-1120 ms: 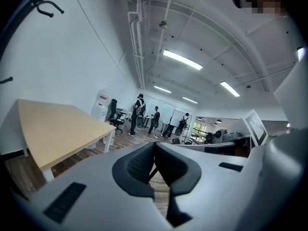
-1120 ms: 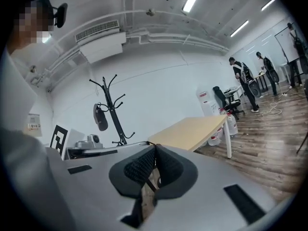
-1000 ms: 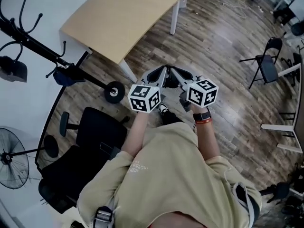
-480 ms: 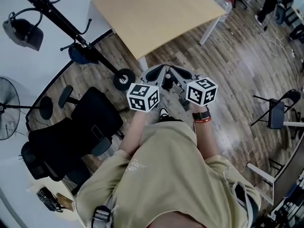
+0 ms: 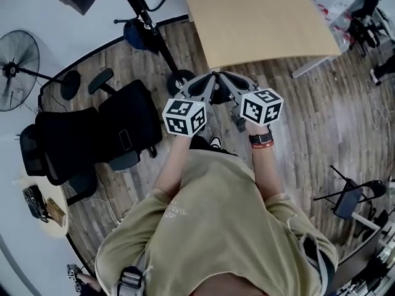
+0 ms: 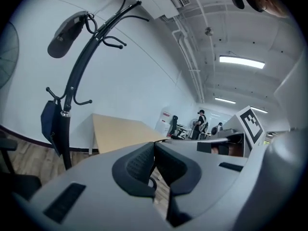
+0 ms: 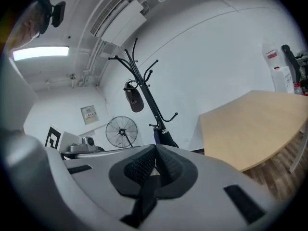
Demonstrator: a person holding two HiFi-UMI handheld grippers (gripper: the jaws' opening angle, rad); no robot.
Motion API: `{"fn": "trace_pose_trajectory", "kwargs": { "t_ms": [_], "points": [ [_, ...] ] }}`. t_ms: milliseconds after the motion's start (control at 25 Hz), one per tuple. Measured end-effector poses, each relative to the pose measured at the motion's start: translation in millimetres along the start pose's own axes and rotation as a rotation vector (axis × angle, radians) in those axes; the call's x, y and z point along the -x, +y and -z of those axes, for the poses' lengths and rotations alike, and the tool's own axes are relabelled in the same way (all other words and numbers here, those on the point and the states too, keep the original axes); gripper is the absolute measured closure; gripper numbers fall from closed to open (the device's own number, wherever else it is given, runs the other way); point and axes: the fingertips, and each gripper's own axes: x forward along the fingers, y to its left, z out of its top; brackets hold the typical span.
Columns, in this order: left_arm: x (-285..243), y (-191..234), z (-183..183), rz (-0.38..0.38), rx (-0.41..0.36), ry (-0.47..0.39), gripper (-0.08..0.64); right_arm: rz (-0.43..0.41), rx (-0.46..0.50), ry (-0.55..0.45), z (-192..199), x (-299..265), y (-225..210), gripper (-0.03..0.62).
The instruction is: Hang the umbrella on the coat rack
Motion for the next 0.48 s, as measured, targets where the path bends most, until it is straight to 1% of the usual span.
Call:
{"fn": "trace_pose_trajectory", "kwargs": {
  "t_ms": [120,200,320,480],
  "points": [
    [10,28,-15,-0.074,0.016,-0.026,0.535,-0.072,0.001,0.033,-7,-32,13,0.575],
    [18,47,-22,-0.11,0.026,-0.037,0.535,-0.113,-0.003,0.053,-7,-51,23,0.575],
    [29,76,-29,-0.144,0.043,-0.048,0.535,-0.149,0.015,0.081,-6,-79,36,0.575],
    [34,110,-34,-0.19,0.058,-0.058,0.535,-0.188,0.023,0.114,-7,-116,43,0.575]
  ]
}}
